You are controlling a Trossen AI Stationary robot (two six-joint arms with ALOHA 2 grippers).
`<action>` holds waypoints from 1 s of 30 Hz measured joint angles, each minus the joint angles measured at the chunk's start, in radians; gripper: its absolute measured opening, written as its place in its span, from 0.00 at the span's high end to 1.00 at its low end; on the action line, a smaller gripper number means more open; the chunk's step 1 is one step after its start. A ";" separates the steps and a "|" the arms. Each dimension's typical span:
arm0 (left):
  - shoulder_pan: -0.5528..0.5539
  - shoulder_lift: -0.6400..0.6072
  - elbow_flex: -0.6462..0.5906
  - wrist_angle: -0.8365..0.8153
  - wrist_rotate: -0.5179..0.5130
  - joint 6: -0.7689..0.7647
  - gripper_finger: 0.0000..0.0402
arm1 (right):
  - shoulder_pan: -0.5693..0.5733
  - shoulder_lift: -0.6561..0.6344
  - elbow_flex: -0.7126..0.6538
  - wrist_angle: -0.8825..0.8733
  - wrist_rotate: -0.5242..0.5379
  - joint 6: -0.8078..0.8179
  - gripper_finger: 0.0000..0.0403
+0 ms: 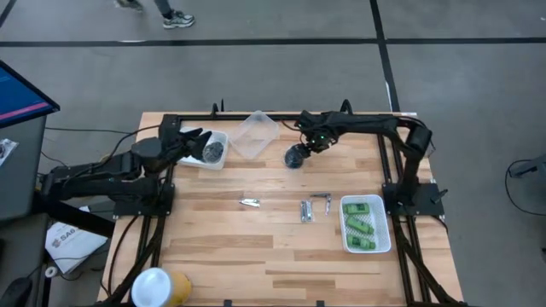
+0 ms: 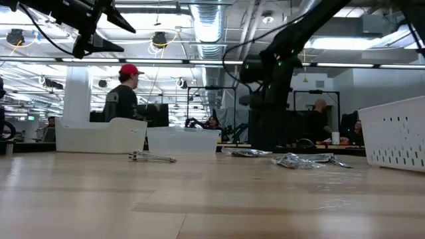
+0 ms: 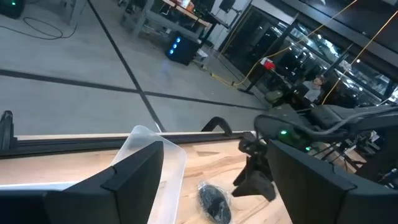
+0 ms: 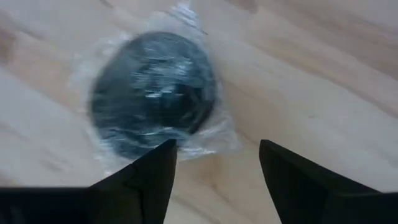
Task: Pick & Place Travel size toiletries
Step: Put the black hairbrush into the top white bin
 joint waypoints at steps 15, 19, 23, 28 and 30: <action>0.001 0.002 0.000 0.002 -0.004 0.003 0.29 | 0.001 0.110 0.006 0.077 -0.082 0.054 0.61; 0.001 0.003 0.000 0.002 -0.008 0.003 0.29 | 0.005 0.104 0.005 0.087 -0.088 0.049 0.81; 0.001 0.003 0.000 0.003 -0.008 0.003 0.29 | 0.000 0.107 0.002 0.081 -0.099 0.036 0.97; 0.001 0.003 0.000 0.005 -0.008 0.003 0.29 | 0.004 0.107 0.002 0.083 -0.111 0.027 0.98; 0.001 0.003 0.000 0.007 -0.008 0.003 0.29 | 0.006 0.102 0.001 0.085 -0.112 0.023 0.99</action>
